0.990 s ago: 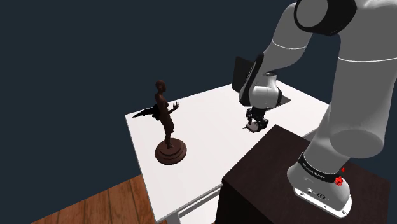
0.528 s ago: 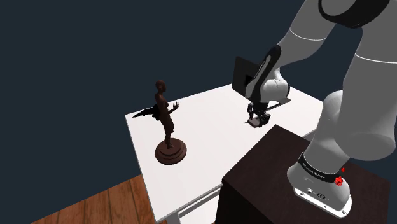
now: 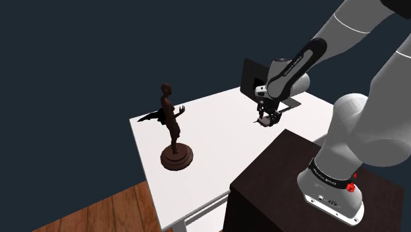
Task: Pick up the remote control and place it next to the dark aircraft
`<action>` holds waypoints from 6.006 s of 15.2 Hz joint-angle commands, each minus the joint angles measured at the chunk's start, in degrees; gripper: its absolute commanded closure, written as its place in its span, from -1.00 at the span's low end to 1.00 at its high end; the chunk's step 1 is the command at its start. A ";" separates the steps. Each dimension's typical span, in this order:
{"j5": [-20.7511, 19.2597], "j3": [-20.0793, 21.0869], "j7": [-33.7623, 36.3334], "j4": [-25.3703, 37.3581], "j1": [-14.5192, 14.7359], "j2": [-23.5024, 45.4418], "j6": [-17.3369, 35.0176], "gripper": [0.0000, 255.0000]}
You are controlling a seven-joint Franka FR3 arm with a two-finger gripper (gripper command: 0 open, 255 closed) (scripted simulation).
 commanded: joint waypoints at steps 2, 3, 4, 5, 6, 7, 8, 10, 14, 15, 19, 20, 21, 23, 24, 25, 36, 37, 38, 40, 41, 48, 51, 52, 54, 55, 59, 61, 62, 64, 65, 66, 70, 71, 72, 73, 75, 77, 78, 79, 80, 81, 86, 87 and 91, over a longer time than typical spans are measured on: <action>-6.82 2.33 4.73 0.43 -3.59 -4.82 -4.37 1.00; -8.00 3.15 5.57 0.56 -4.56 -6.17 -5.71 1.00; -9.00 3.89 6.29 0.70 -5.40 -7.48 -7.04 1.00; -9.85 4.58 6.92 0.85 -6.14 -8.75 -8.36 1.00; -10.57 5.23 7.47 1.01 -6.80 -9.98 -9.67 1.00; -11.16 5.88 7.93 1.18 -7.42 -11.16 -10.96 1.00; -11.65 6.51 8.32 1.36 -7.97 -12.31 -12.23 1.00; -12.40 7.69 8.97 1.76 -8.93 -14.50 -14.73 1.00; -13.16 9.86 9.81 2.71 -10.40 -18.46 -19.55 1.00; -13.22 10.23 9.92 2.90 -10.60 -19.10 -20.36 1.00; -7.83 12.29 13.51 5.70 -4.16 -14.17 -18.75 1.00; -6.36 12.73 14.20 6.58 -2.58 -12.81 -18.41 1.00; -4.84 13.14 14.80 7.54 -1.02 -11.39 -18.10 1.00; -1.68 13.88 15.74 9.65 2.00 -8.44 -17.62 1.00; -0.04 14.24 16.08 10.81 3.44 -6.89 -17.45 1.00; 1.65 14.59 16.34 12.04 4.82 -5.31 -17.33 1.00; 19.62 20.06 16.60 29.91 13.62 13.42 -20.16 1.00; 20.89 20.70 16.69 31.91 13.83 15.13 -20.78 1.00; 22.07 21.35 16.82 33.97 13.97 16.84 -21.44 1.00; 24.16 22.63 17.21 38.28 14.09 20.23 -22.92 1.00; 25.10 23.25 17.47 40.53 14.09 21.93 -23.72 1.00; 29.35 26.58 19.35 53.99 13.25 31.87 -28.29 1.00; 30.28 27.15 18.76 53.55 12.84 33.29 -26.58 1.00; 30.60 27.34 18.56 53.43 12.70 33.78 -26.02 1.00; 31.25 27.76 18.15 53.23 12.40 34.77 -24.91 1.00; 31.57 27.97 17.95 53.15 12.25 35.28 -24.37 1.00; 32.88 28.88 17.13 52.95 11.59 37.38 -22.24 1.00; 33.53 29.36 16.72 52.92 11.24 38.46 -21.20 1.00; 33.85 29.61 16.52 52.93 11.06 39.01 -20.70 1.00; 34.50 30.12 16.12 52.99 10.70 40.13 -19.69 1.00; 34.81 30.37 15.92 53.03 10.51 40.69 -19.20 1.00; 35.13 30.64 15.72 53.09 10.31 41.27 -18.71 1.00; 36.37 31.71 14.95 53.45 9.53 43.61 -16.80 1.00; 36.68 31.99 14.76 53.58 9.32 44.20 -16.34 1.00; 36.97 32.26 14.58 53.71 9.12 44.81 -15.88 1.00; 37.27 32.54 14.40 53.86 8.91 45.41 -15.43 1.00; 37.84 33.10 14.04 54.19 8.50 46.64 -14.54 1.00; 38.54 33.81 13.61 54.69 7.97 48.23 -13.45 1.00; 38.54 33.81 13.61 54.69 7.97 48.23 -13.45 1.00; 38.54 33.81 13.61 54.68 7.96 48.23 -13.45 1.00; 38.54 33.81 13.61 54.69 7.97 48.23 -13.45 1.00; 38.54 33.81 13.61 54.69 7.97 48.23 -13.45 1.00; 38.55 33.81 13.61 54.70 7.97 48.25 -13.45 -1.00; 38.56 33.81 13.61 54.67 7.98 48.24 -13.43 -1.00; 38.55 33.80 13.60 54.69 7.97 48.23 -13.45 -1.00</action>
